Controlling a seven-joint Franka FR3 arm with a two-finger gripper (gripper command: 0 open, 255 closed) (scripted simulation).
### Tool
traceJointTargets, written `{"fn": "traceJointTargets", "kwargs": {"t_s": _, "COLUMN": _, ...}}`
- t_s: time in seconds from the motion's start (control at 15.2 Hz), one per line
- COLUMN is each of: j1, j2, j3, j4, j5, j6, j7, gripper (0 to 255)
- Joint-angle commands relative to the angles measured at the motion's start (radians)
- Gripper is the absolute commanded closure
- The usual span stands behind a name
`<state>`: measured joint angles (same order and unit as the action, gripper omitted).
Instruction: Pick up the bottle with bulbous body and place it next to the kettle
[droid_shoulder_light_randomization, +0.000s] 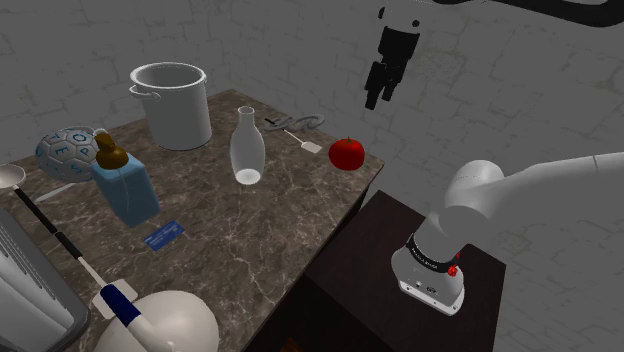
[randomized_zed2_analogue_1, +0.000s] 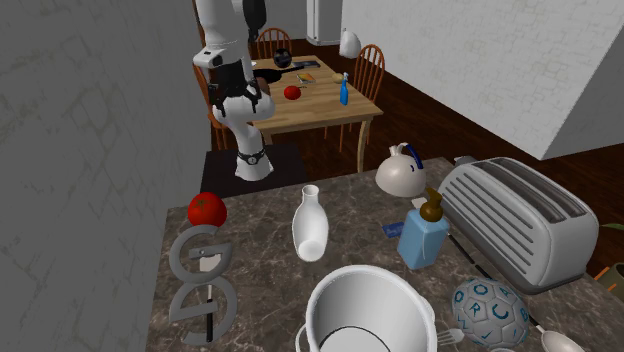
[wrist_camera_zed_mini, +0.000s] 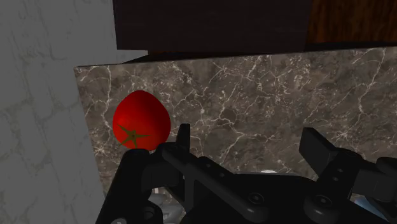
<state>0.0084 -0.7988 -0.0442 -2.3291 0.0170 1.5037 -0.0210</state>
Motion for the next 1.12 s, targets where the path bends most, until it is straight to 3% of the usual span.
{"fn": "traceJointTargets", "kwargs": {"t_s": 0.0, "j1": 0.000, "j2": 0.000, "j3": 0.000, "j4": 0.000, "j5": 0.000, "j6": 0.000, "j7": 0.000, "gripper": 0}}
{"fn": "traceJointTargets", "kwargs": {"t_s": 0.53, "j1": 0.042, "j2": 0.275, "j3": 0.068, "j4": 0.115, "j5": 0.033, "j6": 0.160, "j7": 0.039, "gripper": 0}}
{"fn": "traceJointTargets", "kwargs": {"t_s": 1.06, "j1": 0.074, "j2": 0.565, "j3": 0.129, "j4": 0.307, "j5": 0.031, "j6": 0.257, "j7": 0.081, "gripper": 0}}
